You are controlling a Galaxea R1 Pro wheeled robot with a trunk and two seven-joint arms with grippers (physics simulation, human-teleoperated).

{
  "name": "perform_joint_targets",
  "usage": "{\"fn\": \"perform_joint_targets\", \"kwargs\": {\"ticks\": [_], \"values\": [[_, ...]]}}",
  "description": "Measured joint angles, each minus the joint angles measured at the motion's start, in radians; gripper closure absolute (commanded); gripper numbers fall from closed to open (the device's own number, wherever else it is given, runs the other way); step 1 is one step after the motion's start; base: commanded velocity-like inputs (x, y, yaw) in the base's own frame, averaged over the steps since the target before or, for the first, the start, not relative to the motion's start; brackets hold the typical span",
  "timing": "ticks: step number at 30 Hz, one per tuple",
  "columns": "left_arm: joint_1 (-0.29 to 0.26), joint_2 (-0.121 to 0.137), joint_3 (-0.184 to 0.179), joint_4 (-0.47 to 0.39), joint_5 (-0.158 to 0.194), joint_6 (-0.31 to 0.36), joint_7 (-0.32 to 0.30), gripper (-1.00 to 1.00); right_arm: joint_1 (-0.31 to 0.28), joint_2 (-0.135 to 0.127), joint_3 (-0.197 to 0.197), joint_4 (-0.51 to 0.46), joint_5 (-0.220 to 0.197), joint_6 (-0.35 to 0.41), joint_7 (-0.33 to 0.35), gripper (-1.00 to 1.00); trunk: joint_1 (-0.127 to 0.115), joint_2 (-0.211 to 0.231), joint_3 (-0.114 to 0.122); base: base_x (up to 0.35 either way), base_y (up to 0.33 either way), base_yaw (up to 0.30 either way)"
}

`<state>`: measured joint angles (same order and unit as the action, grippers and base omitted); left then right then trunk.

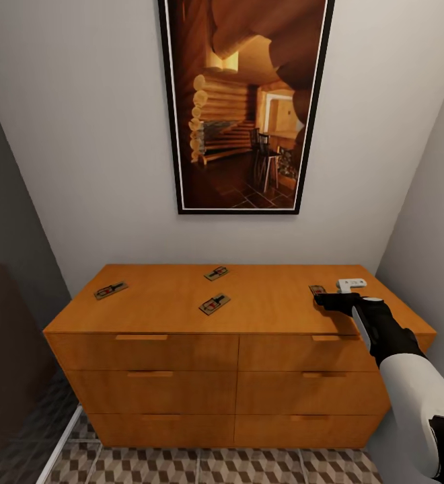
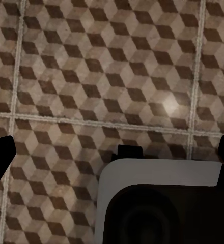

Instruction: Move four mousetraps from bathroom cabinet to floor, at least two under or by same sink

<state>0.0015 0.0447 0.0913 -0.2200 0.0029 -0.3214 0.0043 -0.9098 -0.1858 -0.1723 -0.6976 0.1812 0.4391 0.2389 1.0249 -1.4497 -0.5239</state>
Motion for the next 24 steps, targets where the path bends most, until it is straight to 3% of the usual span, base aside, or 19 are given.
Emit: {"fn": "perform_joint_targets", "kwargs": {"ticks": [9,10,11,18,24], "values": [[0.0,0.0,0.0,0.0,0.0,0.0,0.0,-1.0,0.001,0.0,-0.002,-0.026,0.009,0.007,-0.004,1.0,0.0,0.0,0.0,0.0,0.0,0.0],[0.0,0.0,0.0,0.0,-0.001,0.0,0.0,-1.0,0.001,-0.002,-0.005,-0.157,0.012,0.231,-0.004,1.0,0.0,0.0,0.0,0.0,0.0,0.0],[0.0,0.0,0.0,0.0,-0.001,0.0,0.0,-1.0,0.0,-0.001,-0.006,-0.337,0.009,0.265,-0.004,1.0,0.0,0.0,0.0,0.0,0.0,0.0],[0.0,0.0,0.0,0.0,-0.001,0.0,0.0,-1.0,0.001,-0.001,-0.006,-0.491,0.006,0.389,-0.005,1.0,0.0,0.0,0.0,0.0,0.0,0.0],[0.0,0.0,0.0,0.0,-0.001,0.0,0.0,-1.0,0.001,-0.001,-0.006,-0.53,0.006,0.425,-0.006,1.0,0.0,0.0,0.0,0.0,0.0,0.0]]}}
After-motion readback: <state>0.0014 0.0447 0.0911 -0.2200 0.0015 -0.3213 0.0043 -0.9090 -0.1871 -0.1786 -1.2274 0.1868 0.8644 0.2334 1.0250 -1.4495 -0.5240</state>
